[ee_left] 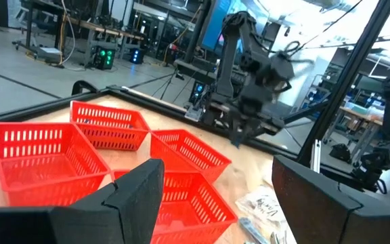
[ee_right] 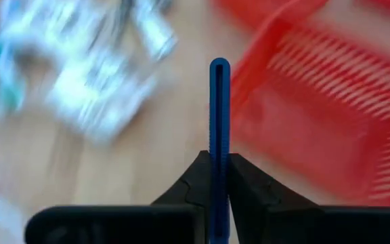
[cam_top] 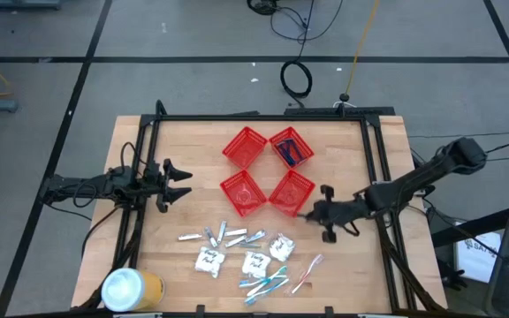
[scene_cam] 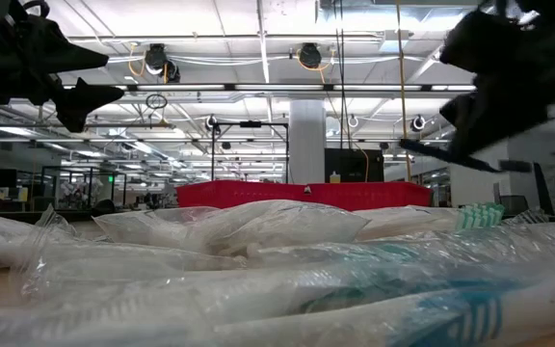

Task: Pick & Place Travel size toiletries
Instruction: Put the blue razor into the top right red bin

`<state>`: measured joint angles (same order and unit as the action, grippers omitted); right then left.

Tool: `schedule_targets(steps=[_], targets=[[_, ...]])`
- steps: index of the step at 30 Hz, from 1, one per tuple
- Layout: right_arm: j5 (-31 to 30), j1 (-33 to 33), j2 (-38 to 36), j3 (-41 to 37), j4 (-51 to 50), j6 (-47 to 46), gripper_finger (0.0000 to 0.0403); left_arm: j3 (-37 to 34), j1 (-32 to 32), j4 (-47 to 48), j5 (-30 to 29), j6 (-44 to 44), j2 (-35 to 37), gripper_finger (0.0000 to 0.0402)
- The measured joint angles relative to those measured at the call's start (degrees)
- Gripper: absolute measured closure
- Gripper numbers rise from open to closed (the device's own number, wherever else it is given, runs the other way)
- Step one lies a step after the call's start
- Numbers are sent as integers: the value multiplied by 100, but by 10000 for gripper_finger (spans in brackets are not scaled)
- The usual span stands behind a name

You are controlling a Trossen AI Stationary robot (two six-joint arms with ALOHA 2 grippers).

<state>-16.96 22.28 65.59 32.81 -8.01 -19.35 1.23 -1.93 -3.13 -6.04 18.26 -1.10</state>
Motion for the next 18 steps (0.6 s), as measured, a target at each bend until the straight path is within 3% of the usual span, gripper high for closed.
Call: schedule_targets(steps=[4,9,18], targets=[[-357,-603,-175,3,297,68,376,0,-2,-8,0,0,0,131],[-363,-1730,-217,11,1012,590,382,0,0,-5,0,0,0,131],[1304,-4388,12,14,2161,1190,380,0,-2,-4,2,0,-2,131]])
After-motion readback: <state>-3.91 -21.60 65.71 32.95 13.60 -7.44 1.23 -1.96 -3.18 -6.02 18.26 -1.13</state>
